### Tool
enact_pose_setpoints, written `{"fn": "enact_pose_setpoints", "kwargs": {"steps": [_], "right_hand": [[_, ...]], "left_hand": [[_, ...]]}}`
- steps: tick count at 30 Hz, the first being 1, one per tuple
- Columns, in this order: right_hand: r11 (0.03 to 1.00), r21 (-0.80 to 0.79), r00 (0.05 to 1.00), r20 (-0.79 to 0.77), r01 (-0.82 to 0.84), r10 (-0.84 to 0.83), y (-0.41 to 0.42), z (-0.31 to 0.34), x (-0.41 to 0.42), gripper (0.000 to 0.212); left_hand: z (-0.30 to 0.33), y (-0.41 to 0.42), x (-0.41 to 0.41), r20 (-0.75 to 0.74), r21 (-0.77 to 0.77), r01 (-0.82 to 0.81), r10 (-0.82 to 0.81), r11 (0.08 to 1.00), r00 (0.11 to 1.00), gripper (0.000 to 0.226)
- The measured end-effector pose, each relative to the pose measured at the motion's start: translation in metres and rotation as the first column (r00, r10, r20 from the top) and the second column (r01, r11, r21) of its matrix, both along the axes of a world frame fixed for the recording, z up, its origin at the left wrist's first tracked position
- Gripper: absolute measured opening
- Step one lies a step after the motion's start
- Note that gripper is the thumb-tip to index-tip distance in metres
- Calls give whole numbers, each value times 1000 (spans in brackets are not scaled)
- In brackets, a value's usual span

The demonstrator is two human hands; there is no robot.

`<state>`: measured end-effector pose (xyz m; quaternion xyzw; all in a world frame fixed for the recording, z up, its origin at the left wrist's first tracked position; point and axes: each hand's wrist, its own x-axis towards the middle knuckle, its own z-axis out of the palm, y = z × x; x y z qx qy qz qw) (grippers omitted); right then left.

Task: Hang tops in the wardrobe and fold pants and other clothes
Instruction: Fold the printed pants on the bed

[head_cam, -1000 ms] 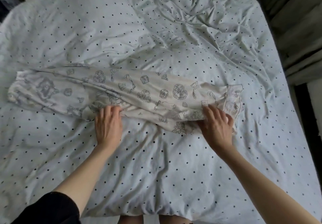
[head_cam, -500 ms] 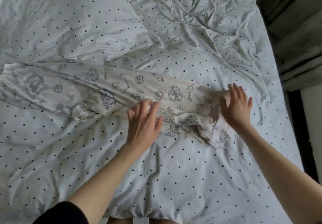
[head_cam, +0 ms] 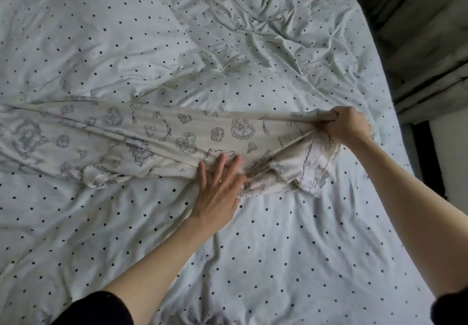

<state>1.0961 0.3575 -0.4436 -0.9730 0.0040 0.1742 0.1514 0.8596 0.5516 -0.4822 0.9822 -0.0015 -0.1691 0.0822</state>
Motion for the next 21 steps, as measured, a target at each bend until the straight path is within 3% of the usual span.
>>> {"fn": "enact_pose_setpoints", "kwargs": {"steps": [3,6,9,11,13,15,17,21], "right_hand": [[1000,-16,993,115,-8,10,5,4,11,13],[998,26,984,166,56,-60,9,-9,-5,32],[991,-9,959,250,-132,130,20,-26,-56,51],[953,55,917,292,-299,271,30,-35,-97,54],[885,85,869,253,-458,426,38,-47,-132,54],[847,15,841,129,-532,526,34,-60,-153,57],[860,-67,861,31,-505,508,21,-69,-161,58],[903,-137,910,21,-407,413,16,-65,-168,58]], "left_hand": [[-6,-8,8,-66,30,63,-61,998,996,60],[-12,-10,11,-113,71,149,-141,986,984,69],[-15,-10,7,-96,30,176,-172,984,980,65],[-11,-9,0,0,-40,133,-133,990,991,61],[-5,-1,-10,109,-121,50,-37,991,993,60],[-3,14,-22,163,-115,-26,45,993,986,60],[-4,34,-35,138,-73,-61,71,995,988,57],[-5,75,-72,99,-72,-155,162,985,982,53]]}}
